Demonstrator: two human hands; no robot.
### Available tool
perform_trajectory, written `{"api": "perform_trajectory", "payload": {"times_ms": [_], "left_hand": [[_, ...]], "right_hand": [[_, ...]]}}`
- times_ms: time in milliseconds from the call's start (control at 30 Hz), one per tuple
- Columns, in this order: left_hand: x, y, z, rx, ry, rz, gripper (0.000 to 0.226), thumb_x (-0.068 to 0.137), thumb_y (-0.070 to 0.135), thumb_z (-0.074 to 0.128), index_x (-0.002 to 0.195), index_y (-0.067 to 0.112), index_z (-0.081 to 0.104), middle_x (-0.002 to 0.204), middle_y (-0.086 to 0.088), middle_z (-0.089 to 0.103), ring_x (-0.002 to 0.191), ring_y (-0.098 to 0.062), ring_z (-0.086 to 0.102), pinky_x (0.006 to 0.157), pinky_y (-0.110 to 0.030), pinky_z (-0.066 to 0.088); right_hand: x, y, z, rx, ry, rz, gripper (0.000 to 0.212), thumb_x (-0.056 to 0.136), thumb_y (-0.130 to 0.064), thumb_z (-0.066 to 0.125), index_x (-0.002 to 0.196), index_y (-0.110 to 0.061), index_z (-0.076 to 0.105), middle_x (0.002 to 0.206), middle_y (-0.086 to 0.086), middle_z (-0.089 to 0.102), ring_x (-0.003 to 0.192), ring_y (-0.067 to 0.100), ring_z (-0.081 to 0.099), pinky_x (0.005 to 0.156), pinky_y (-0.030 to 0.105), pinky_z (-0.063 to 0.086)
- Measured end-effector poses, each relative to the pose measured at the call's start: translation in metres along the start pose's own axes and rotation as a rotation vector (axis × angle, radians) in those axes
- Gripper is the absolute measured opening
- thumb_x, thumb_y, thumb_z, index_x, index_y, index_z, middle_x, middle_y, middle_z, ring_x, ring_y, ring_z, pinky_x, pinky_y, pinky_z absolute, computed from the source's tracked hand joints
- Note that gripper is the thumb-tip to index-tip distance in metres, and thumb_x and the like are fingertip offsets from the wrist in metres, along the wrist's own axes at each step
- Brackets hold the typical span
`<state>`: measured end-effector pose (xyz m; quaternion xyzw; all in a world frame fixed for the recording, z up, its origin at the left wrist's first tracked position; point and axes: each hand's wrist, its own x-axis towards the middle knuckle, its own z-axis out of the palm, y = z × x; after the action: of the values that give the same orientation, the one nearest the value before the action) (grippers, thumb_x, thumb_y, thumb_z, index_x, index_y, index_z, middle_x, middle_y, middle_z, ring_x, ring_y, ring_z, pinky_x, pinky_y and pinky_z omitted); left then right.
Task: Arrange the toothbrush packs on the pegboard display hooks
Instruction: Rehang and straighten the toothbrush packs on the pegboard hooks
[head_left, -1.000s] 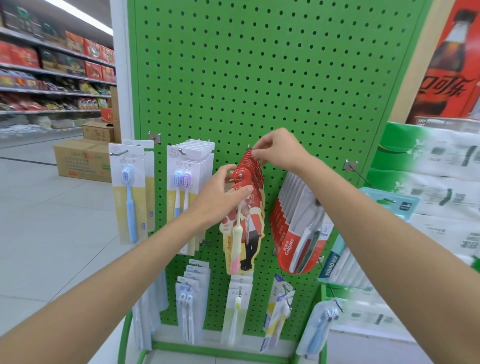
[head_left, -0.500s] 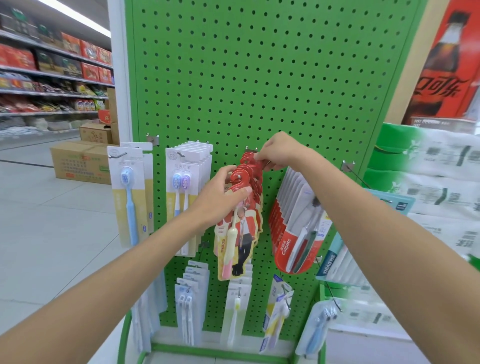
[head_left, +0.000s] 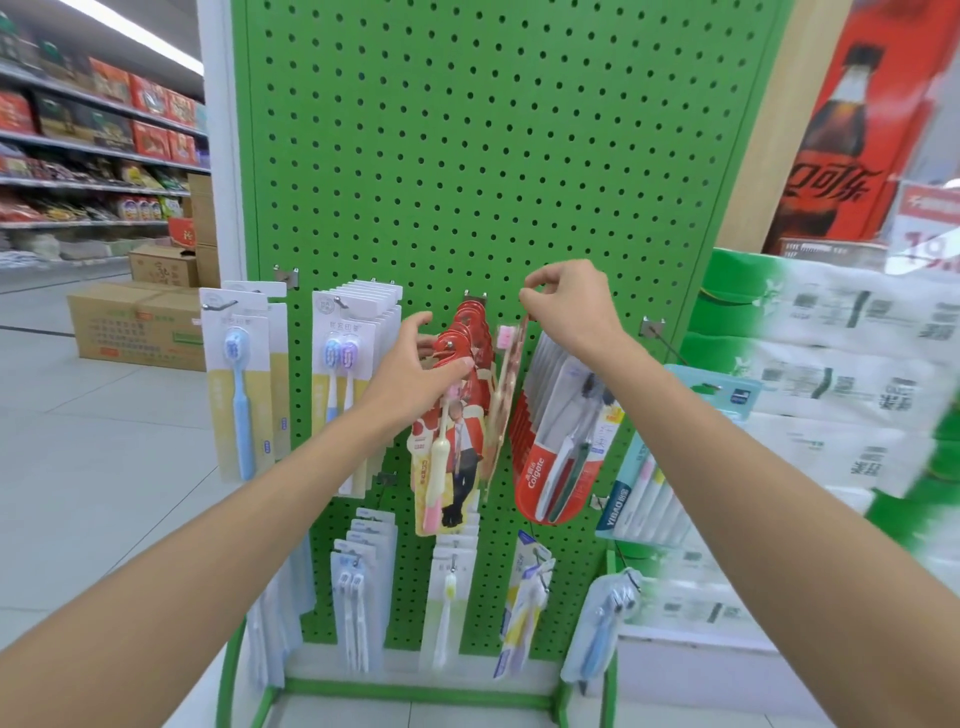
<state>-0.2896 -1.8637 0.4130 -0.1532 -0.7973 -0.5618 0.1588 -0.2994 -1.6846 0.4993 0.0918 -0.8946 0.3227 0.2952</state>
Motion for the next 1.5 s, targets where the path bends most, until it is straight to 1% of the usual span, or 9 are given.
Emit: {"api": "perform_trajectory", "payload": {"times_ms": [167,400,533,633,733,867,1000,1333,1500], "left_hand": [[-0.011,0.003,-0.001,0.071,0.027,0.017,0.088,0.089,0.034,0.069,0.155,0.024,0.012,0.159,-0.003,0.023,0.141,-0.018,0.031,0.110,-0.037,0.030],[-0.032,0.007,-0.005,0.217,0.106,0.115,0.079,0.093,0.027,0.066,0.154,0.023,0.016,0.161,0.000,0.017,0.146,-0.015,0.020,0.117,-0.037,0.019],[-0.050,0.008,0.001,0.271,0.239,0.281,0.051,0.093,0.020,0.062,0.139,0.020,0.041,0.136,0.001,0.046,0.128,-0.012,0.041,0.112,-0.030,0.033],[-0.066,0.009,0.008,0.175,0.139,0.258,0.034,0.092,0.021,0.064,0.124,0.020,0.053,0.111,0.004,0.056,0.104,-0.011,0.054,0.094,-0.030,0.049],[-0.076,0.003,0.014,0.104,-0.046,0.136,0.038,0.093,0.032,0.063,0.128,0.022,0.054,0.116,0.004,0.057,0.110,-0.012,0.055,0.094,-0.030,0.047],[-0.090,-0.013,0.020,0.078,-0.236,-0.002,0.051,0.090,0.041,0.066,0.136,0.028,0.049,0.128,0.005,0.050,0.117,-0.012,0.050,0.093,-0.031,0.044],[-0.103,-0.036,0.025,0.065,-0.189,-0.029,0.041,0.083,0.033,0.076,0.120,0.029,0.059,0.118,-0.001,0.057,0.101,-0.024,0.065,0.075,-0.038,0.056],[-0.128,-0.095,0.030,-0.056,-0.167,-0.094,0.050,0.073,0.032,0.086,0.119,0.029,0.068,0.118,0.006,0.066,0.100,-0.016,0.067,0.090,-0.035,0.056],[-0.137,-0.100,0.027,-0.169,-0.129,-0.134,0.046,0.072,0.021,0.086,0.115,0.019,0.070,0.101,0.001,0.073,0.081,-0.010,0.073,0.069,-0.023,0.057]], "right_hand": [[-0.025,-0.008,-0.005,-0.108,0.017,-0.104,0.025,0.091,-0.009,0.056,0.111,-0.004,0.070,0.068,-0.007,0.055,0.042,0.006,0.039,0.047,0.014,0.034],[-0.050,-0.009,-0.016,-0.205,-0.022,-0.111,0.023,0.092,-0.010,0.058,0.110,-0.006,0.071,0.094,0.009,0.073,0.050,0.016,0.052,0.057,0.033,0.057],[-0.071,-0.006,-0.014,-0.207,-0.031,-0.129,0.024,0.095,-0.015,0.060,0.116,-0.007,0.070,0.104,0.010,0.073,0.047,0.007,0.047,0.049,0.017,0.042],[-0.088,-0.006,-0.008,-0.148,-0.059,-0.127,0.021,0.095,-0.016,0.062,0.111,-0.008,0.072,0.101,0.008,0.074,0.069,0.008,0.061,0.068,0.026,0.055],[-0.107,-0.005,0.001,-0.060,-0.090,-0.121,0.017,0.095,-0.017,0.061,0.105,-0.011,0.073,0.095,0.004,0.073,0.082,0.014,0.066,0.080,0.030,0.057],[-0.131,0.004,0.017,0.051,-0.069,-0.092,0.014,0.097,-0.017,0.059,0.102,-0.013,0.072,0.082,-0.003,0.068,0.069,0.009,0.061,0.061,0.016,0.049],[-0.152,0.020,0.041,0.112,-0.063,-0.051,0.011,0.094,-0.019,0.063,0.098,-0.014,0.072,0.078,-0.005,0.066,0.070,0.009,0.061,0.062,0.022,0.048],[-0.193,0.051,0.093,0.457,-0.085,0.187,0.013,0.093,-0.023,0.063,0.084,-0.022,0.072,0.078,-0.004,0.072,0.073,0.010,0.068,0.071,0.027,0.054],[-0.202,0.056,0.104,0.636,-0.205,0.351,0.024,0.098,-0.027,0.057,0.093,-0.012,0.075,0.086,0.004,0.075,0.072,0.011,0.068,0.077,0.029,0.054]]}}
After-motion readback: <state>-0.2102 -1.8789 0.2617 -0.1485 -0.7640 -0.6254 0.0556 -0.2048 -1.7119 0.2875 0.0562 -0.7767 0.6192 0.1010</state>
